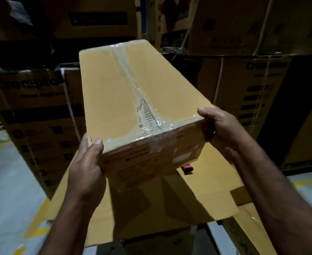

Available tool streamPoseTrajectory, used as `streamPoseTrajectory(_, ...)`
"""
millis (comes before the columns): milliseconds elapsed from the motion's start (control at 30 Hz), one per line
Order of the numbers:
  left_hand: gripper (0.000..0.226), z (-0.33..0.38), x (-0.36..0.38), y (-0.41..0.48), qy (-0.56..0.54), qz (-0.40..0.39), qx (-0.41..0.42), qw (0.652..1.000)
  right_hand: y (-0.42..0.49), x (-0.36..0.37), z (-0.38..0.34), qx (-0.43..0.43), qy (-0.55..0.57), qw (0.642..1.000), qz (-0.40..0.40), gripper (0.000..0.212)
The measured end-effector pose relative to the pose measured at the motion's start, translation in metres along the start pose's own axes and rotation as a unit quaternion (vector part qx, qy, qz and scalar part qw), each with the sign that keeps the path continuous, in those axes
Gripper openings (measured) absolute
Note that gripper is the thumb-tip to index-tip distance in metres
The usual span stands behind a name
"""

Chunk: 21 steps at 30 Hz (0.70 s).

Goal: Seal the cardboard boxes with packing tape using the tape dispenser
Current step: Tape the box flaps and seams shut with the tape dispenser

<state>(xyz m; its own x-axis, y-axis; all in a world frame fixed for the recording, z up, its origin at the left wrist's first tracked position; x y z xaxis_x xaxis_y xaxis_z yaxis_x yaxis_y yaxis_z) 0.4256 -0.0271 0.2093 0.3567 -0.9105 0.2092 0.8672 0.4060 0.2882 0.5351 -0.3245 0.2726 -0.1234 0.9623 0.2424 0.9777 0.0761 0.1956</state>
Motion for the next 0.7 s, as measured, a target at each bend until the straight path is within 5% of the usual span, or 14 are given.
streamPoseTrajectory(333,0.048,-0.02,0.135,-0.018,-0.157,-0.181,-0.132,0.962,-0.072,-0.128,-0.049,-0.026,-0.031,0.987,0.156,0.008)
streamPoseTrajectory(467,0.06,-0.027,0.177,-0.031,-0.149,-0.244,-0.159,0.945,-0.108,-0.173,-0.058,-0.038,-0.038,0.972,0.229,0.022)
streamPoseTrajectory(700,0.047,-0.04,0.271,-0.053,-0.116,-0.35,-0.177,0.913,-0.161,-0.245,-0.079,-0.054,-0.028,0.939,0.339,0.003)
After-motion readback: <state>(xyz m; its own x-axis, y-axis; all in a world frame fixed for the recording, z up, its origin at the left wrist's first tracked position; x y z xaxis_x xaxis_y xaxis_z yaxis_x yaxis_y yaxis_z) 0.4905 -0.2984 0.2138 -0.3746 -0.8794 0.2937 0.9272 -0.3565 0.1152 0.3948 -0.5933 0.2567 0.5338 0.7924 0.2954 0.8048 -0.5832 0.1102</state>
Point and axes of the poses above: each hand's wrist, its own y-axis towards the middle knuckle, its own x-axis out of the palm, z = x × y, the point moved 2 cm from there along y, towards the middle knuckle, and after that the axes turned 2 degrees about -x, right-handed, at the moved point
